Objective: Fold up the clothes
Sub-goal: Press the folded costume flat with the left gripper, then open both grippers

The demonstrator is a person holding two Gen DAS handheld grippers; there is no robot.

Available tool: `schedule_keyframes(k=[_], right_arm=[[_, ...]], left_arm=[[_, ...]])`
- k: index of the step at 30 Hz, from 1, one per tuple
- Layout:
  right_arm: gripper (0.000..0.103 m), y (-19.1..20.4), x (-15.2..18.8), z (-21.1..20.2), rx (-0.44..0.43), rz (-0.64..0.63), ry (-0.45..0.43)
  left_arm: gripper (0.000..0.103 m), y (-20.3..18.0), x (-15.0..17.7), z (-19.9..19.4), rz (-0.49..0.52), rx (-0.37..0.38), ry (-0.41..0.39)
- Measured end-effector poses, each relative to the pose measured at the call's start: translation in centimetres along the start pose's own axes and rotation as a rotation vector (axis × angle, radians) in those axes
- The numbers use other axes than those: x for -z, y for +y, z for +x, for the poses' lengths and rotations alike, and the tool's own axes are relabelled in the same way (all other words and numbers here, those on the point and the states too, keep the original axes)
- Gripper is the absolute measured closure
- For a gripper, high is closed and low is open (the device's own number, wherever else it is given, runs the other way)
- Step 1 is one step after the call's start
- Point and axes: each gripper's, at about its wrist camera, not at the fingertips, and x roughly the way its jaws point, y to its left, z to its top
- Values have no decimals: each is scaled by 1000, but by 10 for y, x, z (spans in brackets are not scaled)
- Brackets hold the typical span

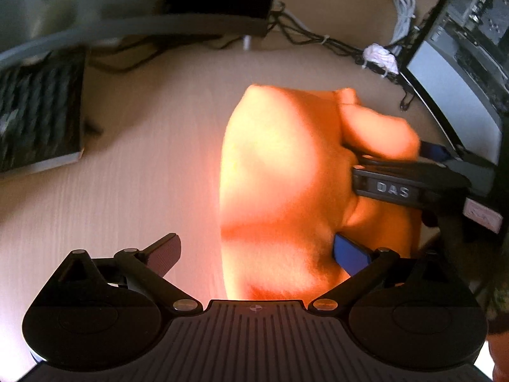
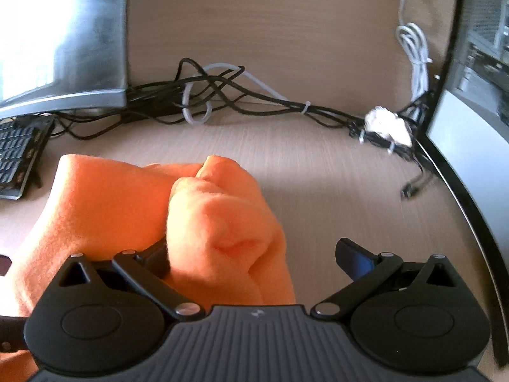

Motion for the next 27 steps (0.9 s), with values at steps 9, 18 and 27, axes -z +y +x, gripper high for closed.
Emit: schedule_keyframes(k=[9, 18, 27], right_arm=[[0, -49, -10, -50, -229, 24, -80], [0, -49, 5, -37, -98, -85, -14], [0, -33, 16, -92, -92, -155, -104]], left_arm=[[1, -19, 31, -61, -51, -147, -134], [1, -32, 59, -67, -15, -121, -42], [1, 20, 67, -113, -128, -59, -166]])
